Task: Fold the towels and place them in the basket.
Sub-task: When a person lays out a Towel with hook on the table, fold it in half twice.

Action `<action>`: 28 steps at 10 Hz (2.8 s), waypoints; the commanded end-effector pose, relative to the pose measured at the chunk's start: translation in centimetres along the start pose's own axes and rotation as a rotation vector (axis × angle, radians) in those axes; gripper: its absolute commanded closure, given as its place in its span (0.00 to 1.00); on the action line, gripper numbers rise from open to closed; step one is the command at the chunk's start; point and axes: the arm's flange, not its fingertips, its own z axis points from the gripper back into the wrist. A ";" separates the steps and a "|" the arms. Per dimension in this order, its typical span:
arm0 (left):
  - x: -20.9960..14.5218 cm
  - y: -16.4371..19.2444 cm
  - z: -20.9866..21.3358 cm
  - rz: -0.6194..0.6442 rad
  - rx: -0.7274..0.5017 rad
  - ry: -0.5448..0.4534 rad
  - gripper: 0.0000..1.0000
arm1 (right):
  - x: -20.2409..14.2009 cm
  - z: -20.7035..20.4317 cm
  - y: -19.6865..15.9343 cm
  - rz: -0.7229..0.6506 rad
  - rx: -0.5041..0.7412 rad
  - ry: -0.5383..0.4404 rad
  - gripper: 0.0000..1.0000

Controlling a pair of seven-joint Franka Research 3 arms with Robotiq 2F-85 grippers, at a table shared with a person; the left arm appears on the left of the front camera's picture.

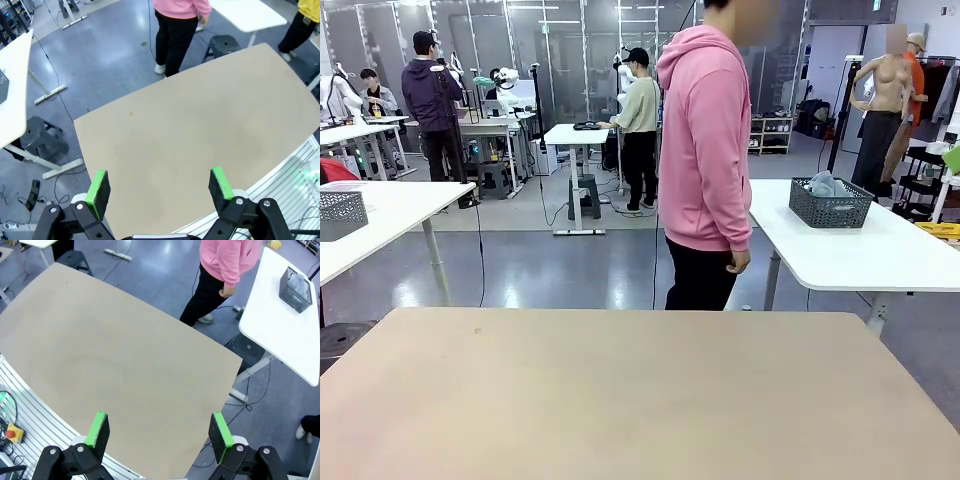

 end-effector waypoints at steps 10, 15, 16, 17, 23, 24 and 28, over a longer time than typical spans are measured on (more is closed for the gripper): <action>0.0 0.0 0.0 0.000 0.000 0.000 0.00 | 0.0 0.0 0.0 0.000 0.000 0.000 0.00; 0.0 0.0 0.0 0.000 0.000 0.000 0.00 | 0.0 0.0 0.0 0.000 0.000 0.000 0.00; 0.0 0.0 0.0 0.000 0.000 0.000 0.00 | 0.0 0.0 0.0 0.000 0.000 0.000 0.00; 0.0 0.0 0.0 0.000 0.000 0.000 0.00 | 0.0 0.0 0.0 0.000 0.000 0.000 0.00; 0.0 0.0 0.0 0.000 0.000 0.000 0.00 | 0.0 0.0 0.0 0.000 0.000 0.000 0.00; 0.0 0.0 0.0 0.000 0.000 0.000 0.00 | 0.0 0.0 0.0 0.000 0.000 0.000 0.00; 0.0 0.0 0.0 0.000 0.000 0.000 0.00 | 0.0 0.0 0.0 0.000 0.000 0.000 0.00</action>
